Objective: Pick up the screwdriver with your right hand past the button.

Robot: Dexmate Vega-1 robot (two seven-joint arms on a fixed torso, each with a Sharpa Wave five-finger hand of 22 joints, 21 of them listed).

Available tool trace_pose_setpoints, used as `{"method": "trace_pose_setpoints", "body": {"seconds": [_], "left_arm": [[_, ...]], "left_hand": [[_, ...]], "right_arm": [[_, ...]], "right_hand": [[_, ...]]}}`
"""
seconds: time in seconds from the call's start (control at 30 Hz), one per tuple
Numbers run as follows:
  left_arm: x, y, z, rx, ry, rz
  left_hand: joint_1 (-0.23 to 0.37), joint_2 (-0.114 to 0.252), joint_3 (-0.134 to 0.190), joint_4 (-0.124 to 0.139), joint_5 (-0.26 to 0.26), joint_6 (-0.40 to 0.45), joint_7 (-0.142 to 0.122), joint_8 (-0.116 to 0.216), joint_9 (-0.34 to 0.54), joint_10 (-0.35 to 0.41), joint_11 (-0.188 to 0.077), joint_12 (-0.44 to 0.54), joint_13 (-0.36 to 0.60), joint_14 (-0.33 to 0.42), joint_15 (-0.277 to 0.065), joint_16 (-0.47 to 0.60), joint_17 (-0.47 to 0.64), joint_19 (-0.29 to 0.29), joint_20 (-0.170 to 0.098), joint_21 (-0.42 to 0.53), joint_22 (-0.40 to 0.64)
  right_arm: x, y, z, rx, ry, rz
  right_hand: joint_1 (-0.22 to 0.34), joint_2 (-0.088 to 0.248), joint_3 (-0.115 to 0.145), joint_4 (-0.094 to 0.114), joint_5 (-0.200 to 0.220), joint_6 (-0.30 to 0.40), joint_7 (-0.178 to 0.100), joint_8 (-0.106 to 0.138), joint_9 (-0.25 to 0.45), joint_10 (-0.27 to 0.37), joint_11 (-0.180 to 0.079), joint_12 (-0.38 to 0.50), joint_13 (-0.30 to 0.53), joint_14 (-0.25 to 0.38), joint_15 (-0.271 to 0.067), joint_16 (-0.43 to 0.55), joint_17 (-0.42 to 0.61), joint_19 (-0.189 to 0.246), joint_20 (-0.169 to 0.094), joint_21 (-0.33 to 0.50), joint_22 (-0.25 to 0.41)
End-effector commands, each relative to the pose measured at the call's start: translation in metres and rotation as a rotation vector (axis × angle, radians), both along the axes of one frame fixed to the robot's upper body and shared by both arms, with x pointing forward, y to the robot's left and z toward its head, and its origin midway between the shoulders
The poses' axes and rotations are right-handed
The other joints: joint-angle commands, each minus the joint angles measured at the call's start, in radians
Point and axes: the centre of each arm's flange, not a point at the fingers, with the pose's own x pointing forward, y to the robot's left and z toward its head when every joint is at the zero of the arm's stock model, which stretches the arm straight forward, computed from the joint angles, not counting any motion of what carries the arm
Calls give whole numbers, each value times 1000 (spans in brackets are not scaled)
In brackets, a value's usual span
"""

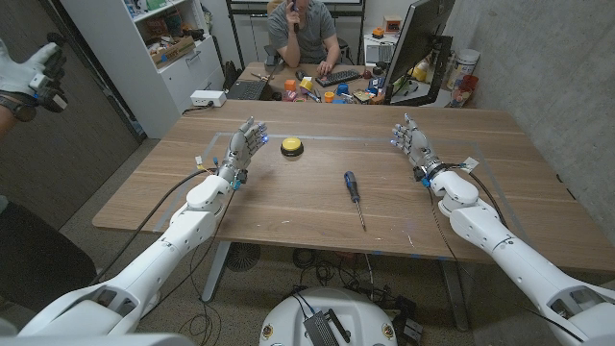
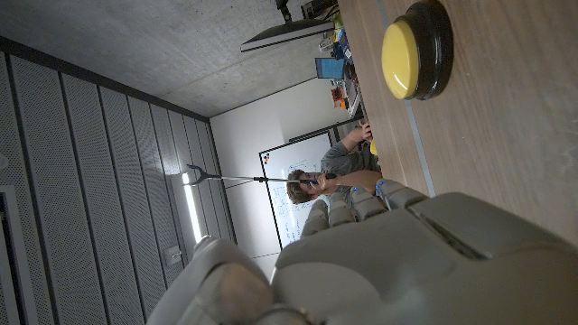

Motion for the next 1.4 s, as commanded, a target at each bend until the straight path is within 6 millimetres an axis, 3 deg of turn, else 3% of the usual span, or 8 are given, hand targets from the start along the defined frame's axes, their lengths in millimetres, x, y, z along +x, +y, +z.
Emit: {"method": "trace_pose_setpoints", "body": {"seconds": [0.03, 0.27, 0.53, 0.83, 0.93, 1.0, 1.07, 1.4], "left_arm": [[8, 2, -8, 4, 33, -17], [6, 2, -5, 5, 37, -21], [-6, 12, 16, 12, -5, 15], [-11, 14, 25, 40, -10, 30], [-12, 13, 28, 51, -12, 34], [-11, 12, 29, 54, -11, 32], [-9, 10, 30, 59, -7, 27], [-2, 4, 48, 119, 1, -3]], "left_hand": [[8, 1, 7, -2, 7, 7, 1, 5, 2, 8, -2, 5, 3, 9, -64, 5, 1, 10, -1, 5, 2], [8, 2, 7, -3, 7, 6, 3, 4, 2, 9, -2, 6, 3, 9, -64, 5, 1, 11, -2, 4, 2], [8, 3, 8, -4, 6, 10, 3, 5, 2, 8, -1, 5, 3, 6, -63, 4, 1, 10, 1, 1, 2], [9, 6, 10, -7, 6, 14, 6, 6, 2, 9, -1, 5, 3, 5, -61, 3, 1, 11, 0, -2, 2], [11, 7, 11, -8, 6, 14, 7, 6, 2, 9, -2, 5, 3, 5, -61, 3, 1, 11, 0, -2, 2], [12, 7, 12, -10, 6, 15, 9, 6, 2, 9, 1, 5, 3, 6, -61, 3, 1, 12, 0, -3, 2], [13, 8, 12, -11, 6, 16, 9, 7, 2, 10, 2, 5, 3, 6, -60, 4, 1, 12, 0, -4, 2], [18, 12, 16, -16, 5, 23, 16, 9, 1, 14, 4, 6, 3, 10, -56, 5, 0, 19, -2, -5, 2]], "right_arm": [[-5, -6, 5, -68, 10, -33], [-7, -7, 9, -84, 9, -39], [-20, -11, 22, -160, -9, -91], [-40, -11, 43, -247, -56, -155], [-49, -8, 49, -295, -71, -178], [-56, -5, 51, -327, -80, -203], [-63, -2, 52, -362, -84, -237], [-97, 23, 50, -614, -91, -364]], "right_hand": [[11, 2, 6, -5, 7, -1, 10, 8, 5, 5, 1, 6, 2, 6, -2, 7, 4, 10, 1, 4, 4], [13, 2, 5, -7, 9, -3, 10, 7, 5, 6, 2, 6, 2, 5, -2, 7, 4, 11, 1, 0, 4], [21, 3, 7, -13, 11, -9, 12, 7, 5, 2, 3, 5, 2, 3, 1, 6, 4, 15, 8, -3, 5], [44, 4, 12, -30, 14, -17, 14, 9, 5, -1, 3, 5, 2, 4, 1, 7, 3, 25, 15, -7, 5], [62, -1, 15, -45, 17, -19, 16, 12, 5, 4, 2, 8, 3, 10, 3, 9, 3, 36, 23, -8, 5], [105, -5, 23, -77, 26, -22, 15, 17, 6, 15, 3, 13, 4, 33, 17, 16, 3, 76, 39, -7, 6], [124, -12, 23, -93, 31, -16, 16, 21, 5, 39, 5, 23, 4, 57, 13, 22, 4, 114, 42, -1, 7], [153, -24, 21, -119, 48, 3, 19, 27, 6, 81, 3, 38, 5, 96, 8, 29, 5, 142, 41, -6, 8]]}}
